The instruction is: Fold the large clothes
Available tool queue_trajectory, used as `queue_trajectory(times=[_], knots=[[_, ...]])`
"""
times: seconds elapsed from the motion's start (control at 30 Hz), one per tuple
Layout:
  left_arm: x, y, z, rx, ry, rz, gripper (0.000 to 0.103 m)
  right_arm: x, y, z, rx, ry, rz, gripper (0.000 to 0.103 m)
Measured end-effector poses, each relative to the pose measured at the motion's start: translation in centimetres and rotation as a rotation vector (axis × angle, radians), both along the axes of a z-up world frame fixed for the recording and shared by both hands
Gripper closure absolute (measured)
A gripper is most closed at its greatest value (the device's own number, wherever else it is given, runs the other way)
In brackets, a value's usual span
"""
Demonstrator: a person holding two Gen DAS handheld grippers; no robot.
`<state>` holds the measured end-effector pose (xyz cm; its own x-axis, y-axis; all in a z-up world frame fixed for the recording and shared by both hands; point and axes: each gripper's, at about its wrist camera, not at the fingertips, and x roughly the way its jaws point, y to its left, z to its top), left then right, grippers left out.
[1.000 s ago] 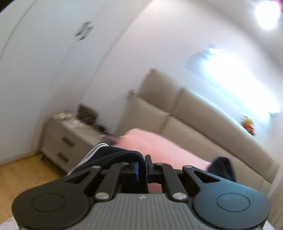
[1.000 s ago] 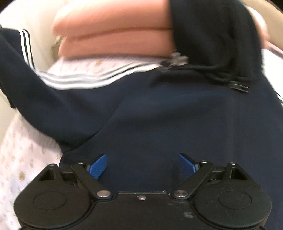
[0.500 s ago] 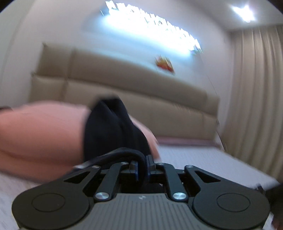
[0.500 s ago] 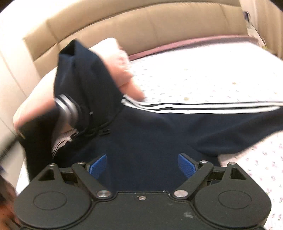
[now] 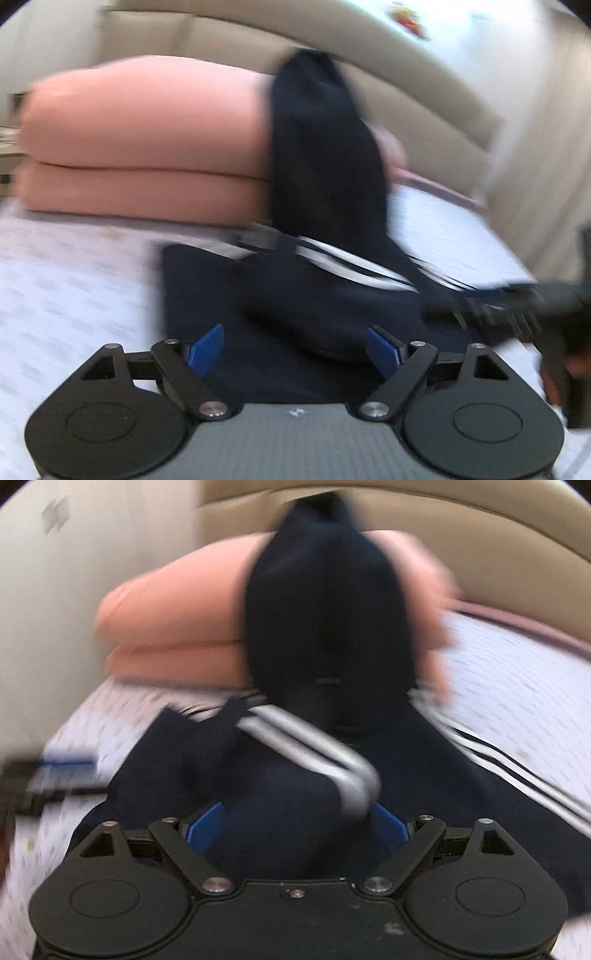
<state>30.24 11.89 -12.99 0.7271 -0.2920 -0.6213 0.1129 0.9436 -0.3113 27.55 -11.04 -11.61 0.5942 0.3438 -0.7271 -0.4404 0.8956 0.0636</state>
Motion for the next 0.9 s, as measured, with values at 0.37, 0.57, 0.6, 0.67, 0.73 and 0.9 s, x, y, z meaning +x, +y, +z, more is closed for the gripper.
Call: queue_trajectory(times=[0.37,0.57,0.6,0.67,0.73,0.9], knots=[[12.7,8.0,-7.9,-0.242,0.205,0.022,0.075,2.9,11.2,-6.5,-0.281,-0.081,0.155,0.045],[10.0,7.2,-6.6,-0.227,-0.107,0.070,0.093,0.0,1.5,0.7,0.160,-0.247,-0.090,0.093],[9.6,7.6,-6.6,-0.242,-0.133,0.103,0.093,-1.0,-1.5,2.2,0.269,-0.283,-0.164,0.092],[9.6,8.4,-7.4,-0.282,-0.098,0.142,0.093,-2.6,-7.8,3.5,0.467,-0.291,-0.348,0.090],[9.7,8.4,-8.3,-0.272,-0.054,0.150,0.093,-3.5,-14.0,2.0,0.599,-0.212,-0.501,0.077],[8.1,8.5,-8.7,-0.379,0.034,0.123,0.070,-2.4,-23.3,-6.9,0.746,0.136,-0.651,0.008]])
